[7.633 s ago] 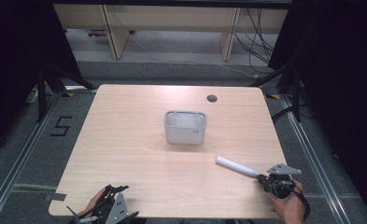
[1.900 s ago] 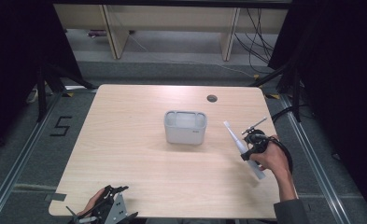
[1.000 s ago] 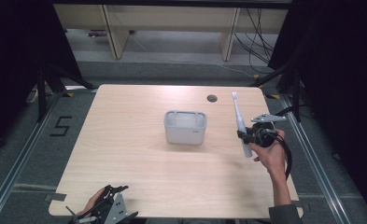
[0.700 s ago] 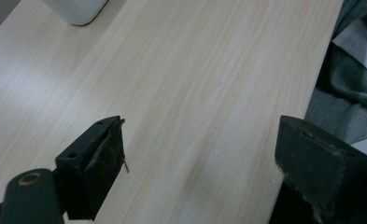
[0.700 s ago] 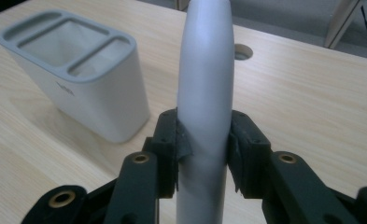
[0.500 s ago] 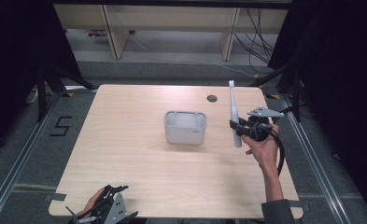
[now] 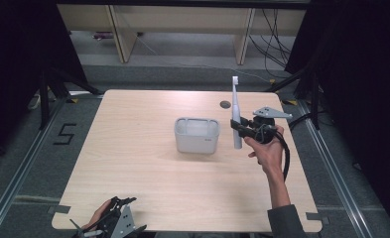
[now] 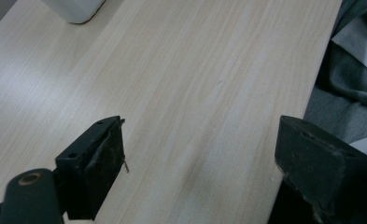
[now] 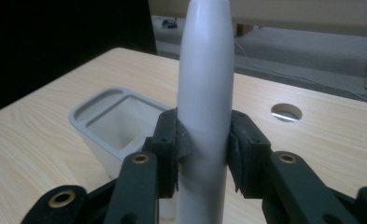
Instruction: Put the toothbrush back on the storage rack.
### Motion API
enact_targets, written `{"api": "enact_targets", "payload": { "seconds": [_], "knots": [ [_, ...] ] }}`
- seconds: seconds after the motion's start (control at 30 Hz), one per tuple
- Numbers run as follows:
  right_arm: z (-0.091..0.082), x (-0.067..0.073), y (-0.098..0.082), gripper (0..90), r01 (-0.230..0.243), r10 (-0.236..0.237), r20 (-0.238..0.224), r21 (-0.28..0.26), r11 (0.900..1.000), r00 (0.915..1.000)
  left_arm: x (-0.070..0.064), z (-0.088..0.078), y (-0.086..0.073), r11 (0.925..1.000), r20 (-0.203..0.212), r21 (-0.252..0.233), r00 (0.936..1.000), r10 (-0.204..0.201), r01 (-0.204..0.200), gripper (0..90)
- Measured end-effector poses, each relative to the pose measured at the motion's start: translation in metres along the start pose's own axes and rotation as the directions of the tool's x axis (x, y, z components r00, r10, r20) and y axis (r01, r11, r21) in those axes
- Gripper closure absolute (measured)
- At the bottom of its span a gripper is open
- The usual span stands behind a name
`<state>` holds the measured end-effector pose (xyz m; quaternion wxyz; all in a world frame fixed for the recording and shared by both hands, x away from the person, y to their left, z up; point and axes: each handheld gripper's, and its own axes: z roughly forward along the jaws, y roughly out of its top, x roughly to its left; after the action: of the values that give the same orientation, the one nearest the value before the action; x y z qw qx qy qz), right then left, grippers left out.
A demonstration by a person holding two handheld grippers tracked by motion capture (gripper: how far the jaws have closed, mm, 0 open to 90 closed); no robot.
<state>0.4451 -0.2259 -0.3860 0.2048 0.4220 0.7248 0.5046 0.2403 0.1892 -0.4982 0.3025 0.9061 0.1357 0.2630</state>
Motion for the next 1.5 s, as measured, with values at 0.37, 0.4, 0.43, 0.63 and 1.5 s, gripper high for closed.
{"api": "enact_targets", "payload": {
  "seconds": [0.37, 0.4, 0.43, 0.63, 1.5],
  "knots": [
    [0.009, 0.015, 0.017, 66.9, 0.010, -0.012, -0.049, -0.049, 0.999, 0.9987, 0.000, 0.001, 0.000, 1.0000, -0.006, -0.008, 1.0000, -0.002, 0.001, 15.4],
    [0.010, 0.017, 0.019, 66.9, 0.016, -0.019, -0.052, -0.056, 0.998, 0.9985, 0.000, 0.000, 0.000, 1.0000, -0.002, -0.003, 1.0000, -0.003, 0.003, 15.4],
    [0.012, 0.018, 0.021, 66.9, 0.024, -0.027, -0.051, -0.060, 0.998, 0.9983, 0.000, 0.000, 0.000, 1.0000, -0.002, -0.003, 1.0000, -0.003, 0.003, 15.4],
    [0.022, 0.028, 0.029, 66.9, 0.025, -0.030, -0.065, -0.077, 0.997, 0.9974, -0.001, 0.001, 0.000, 0.9999, -0.020, -0.014, 0.9998, -0.006, 0.005, 15.4],
    [0.077, 0.060, 0.046, 66.9, 0.055, -0.062, -0.090, -0.072, 0.996, 0.9941, 0.001, 0.000, -0.001, 0.9998, -0.009, -0.018, 0.9999, -0.013, 0.013, 15.4]
  ]
}}
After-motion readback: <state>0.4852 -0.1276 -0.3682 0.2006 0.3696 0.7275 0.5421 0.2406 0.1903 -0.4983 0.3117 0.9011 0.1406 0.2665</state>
